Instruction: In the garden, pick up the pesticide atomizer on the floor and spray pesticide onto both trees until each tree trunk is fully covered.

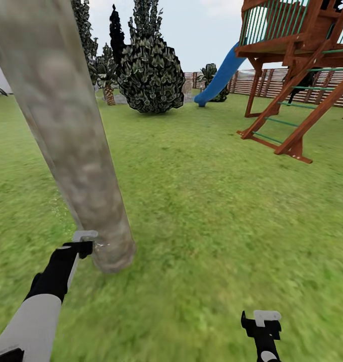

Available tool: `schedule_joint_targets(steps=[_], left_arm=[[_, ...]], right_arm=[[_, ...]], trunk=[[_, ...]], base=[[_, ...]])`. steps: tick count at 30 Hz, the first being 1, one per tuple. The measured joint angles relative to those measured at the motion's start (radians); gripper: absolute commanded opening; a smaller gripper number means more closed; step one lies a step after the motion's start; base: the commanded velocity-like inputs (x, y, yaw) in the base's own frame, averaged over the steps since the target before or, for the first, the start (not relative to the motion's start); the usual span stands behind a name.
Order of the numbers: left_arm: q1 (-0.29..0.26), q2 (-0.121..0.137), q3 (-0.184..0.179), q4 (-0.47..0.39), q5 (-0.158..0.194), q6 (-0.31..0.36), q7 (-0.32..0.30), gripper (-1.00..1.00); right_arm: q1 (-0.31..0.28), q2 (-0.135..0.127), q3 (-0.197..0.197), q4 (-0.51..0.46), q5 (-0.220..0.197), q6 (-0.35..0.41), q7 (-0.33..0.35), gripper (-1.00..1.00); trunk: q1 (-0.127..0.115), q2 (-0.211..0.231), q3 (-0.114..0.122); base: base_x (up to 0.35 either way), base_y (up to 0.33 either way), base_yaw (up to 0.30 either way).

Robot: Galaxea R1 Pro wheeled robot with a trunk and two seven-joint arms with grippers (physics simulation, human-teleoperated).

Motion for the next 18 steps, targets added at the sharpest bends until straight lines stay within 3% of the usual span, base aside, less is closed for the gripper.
schedule_joint_targets(steps=[2,7,10,14,16,18], left_arm=[[0.003,0.007,0.0,0.0,-0.001,-0.035,-0.001,-1.0],[0.004,0.0,-0.014,-0.002,0.007,-0.037,-0.002,-1.0],[-0.001,-0.004,-0.1,-0.002,0.01,-0.034,0.0,-1.0],[-0.021,-0.001,-0.111,-0.001,0.014,-0.012,0.0,-1.0],[-0.034,0.015,-0.105,0.0,0.013,0.018,-0.002,-1.0],[-0.039,0.072,-0.101,0.001,0.011,0.025,-0.041,-1.0]], right_arm=[[0.0,0.0,0.0,0.0,0.0,0.0,0.0,1.0],[0.0,0.0,0.0,0.0,0.001,0.0,0.0,1.0],[0.0,0.0,0.0,0.0,0.0,0.0,0.0,1.0],[0.0,0.0,0.0,0.0,0.001,0.0,0.0,1.0],[0.0,0.0,0.0,0.0,0.001,0.0,0.0,1.0],[0.0,0.0,0.0,0.0,0.001,0.0,0.0,1.0]], trunk=[[0.0,0.0,0.0],[0.0,0.0,0.0],[0.0,0.0,0.0],[0.0,0.0,0.0],[0.0,0.0,0.0],[0.0,0.0,0.0]], base=[[-0.229,0.0,0.0],[-0.264,0.0,0.0],[-0.024,0.0,0.0],[-0.002,0.0,0.0],[0.0,0.0,0.0],[0.0,0.0,0.0]])
